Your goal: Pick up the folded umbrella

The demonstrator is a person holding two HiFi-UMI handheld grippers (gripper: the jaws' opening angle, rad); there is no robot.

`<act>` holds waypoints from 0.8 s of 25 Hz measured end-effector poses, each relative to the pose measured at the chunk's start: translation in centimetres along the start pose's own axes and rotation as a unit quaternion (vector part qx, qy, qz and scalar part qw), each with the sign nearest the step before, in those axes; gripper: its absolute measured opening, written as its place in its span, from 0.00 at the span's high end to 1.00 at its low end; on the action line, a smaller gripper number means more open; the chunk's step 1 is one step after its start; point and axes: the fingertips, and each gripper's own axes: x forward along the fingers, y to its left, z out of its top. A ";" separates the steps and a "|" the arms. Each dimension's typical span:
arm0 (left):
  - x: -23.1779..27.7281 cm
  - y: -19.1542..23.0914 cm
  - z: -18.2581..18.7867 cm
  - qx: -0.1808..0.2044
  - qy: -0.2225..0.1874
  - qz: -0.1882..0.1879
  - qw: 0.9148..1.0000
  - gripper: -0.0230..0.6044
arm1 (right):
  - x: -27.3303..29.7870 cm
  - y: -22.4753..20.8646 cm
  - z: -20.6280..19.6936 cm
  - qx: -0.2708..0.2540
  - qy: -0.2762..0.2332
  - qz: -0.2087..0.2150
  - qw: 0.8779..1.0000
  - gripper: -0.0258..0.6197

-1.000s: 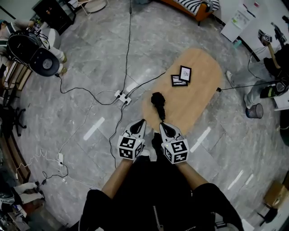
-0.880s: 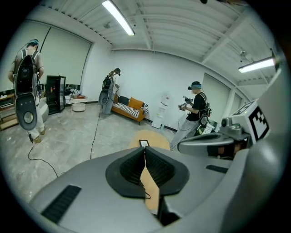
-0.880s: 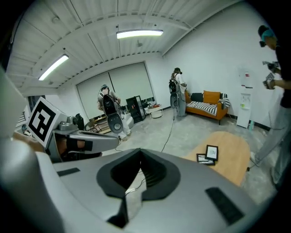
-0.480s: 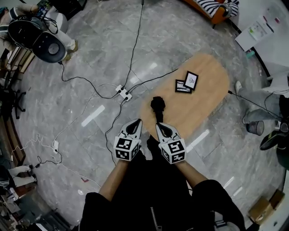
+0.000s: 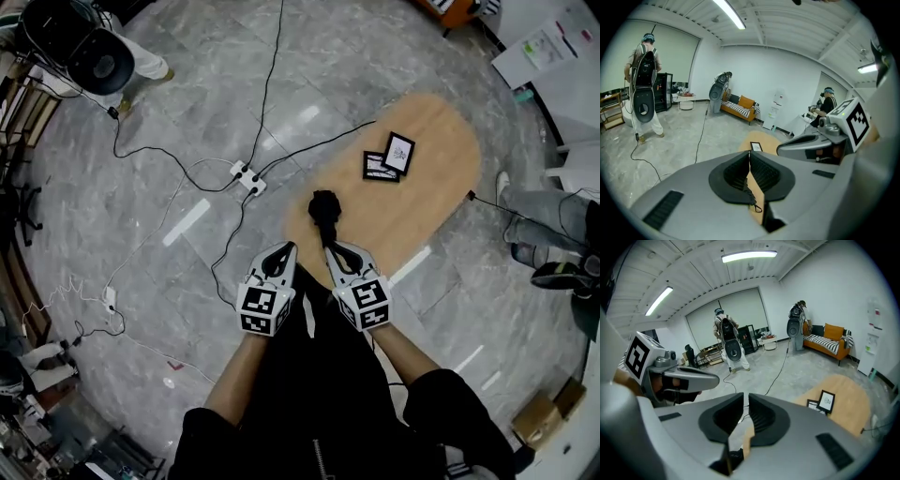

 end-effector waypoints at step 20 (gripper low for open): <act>9.9 3.7 -5.8 0.015 0.040 -0.028 0.999 0.94 | 6.8 -8.7 -3.0 0.026 -0.002 -0.071 0.997 0.82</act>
